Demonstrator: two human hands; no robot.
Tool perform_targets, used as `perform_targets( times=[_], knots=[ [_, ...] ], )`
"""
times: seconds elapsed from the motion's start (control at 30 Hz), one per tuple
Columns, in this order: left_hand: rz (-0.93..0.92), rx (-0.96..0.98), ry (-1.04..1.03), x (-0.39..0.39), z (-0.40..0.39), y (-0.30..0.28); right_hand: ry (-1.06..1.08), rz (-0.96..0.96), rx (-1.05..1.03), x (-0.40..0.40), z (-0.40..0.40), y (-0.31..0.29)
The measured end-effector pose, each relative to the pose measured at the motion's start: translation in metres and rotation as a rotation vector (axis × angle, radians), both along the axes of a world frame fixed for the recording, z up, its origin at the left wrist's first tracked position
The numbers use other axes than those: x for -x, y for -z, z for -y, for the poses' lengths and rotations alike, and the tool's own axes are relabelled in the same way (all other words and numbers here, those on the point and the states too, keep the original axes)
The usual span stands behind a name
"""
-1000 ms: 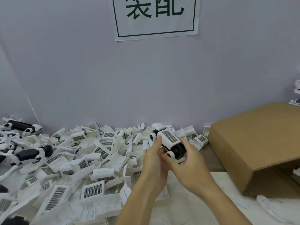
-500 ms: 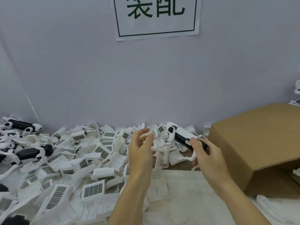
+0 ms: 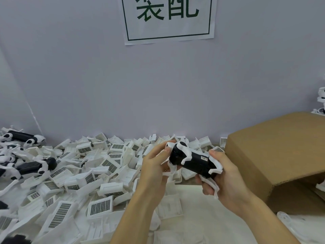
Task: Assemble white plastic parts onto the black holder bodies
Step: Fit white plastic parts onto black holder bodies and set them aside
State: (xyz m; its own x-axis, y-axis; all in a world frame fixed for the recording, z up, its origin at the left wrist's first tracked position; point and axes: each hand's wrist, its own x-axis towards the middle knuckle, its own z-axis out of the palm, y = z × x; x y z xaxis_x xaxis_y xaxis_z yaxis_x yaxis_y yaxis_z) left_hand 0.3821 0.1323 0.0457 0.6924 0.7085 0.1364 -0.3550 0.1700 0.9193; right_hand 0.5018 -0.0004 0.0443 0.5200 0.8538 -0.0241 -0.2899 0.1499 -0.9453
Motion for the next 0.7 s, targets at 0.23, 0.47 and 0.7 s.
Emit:
perform_targets(
  times=[0.23,0.47,0.7],
  knots=[
    [0.003,-0.037,0.001,0.0014,0.005,-0.004,-0.037,-0.146,0.093,-0.0002,-0.0008,-0.0007],
    [0.073,-0.101,0.098,0.0006,0.0047,0.0006,-0.017,-0.289,0.105,-0.0071,0.0036,0.0009],
    [0.052,-0.055,0.067,0.0002,0.004,-0.0013,0.008,-0.168,-0.079,-0.0049,0.0032,-0.002]
  ],
)
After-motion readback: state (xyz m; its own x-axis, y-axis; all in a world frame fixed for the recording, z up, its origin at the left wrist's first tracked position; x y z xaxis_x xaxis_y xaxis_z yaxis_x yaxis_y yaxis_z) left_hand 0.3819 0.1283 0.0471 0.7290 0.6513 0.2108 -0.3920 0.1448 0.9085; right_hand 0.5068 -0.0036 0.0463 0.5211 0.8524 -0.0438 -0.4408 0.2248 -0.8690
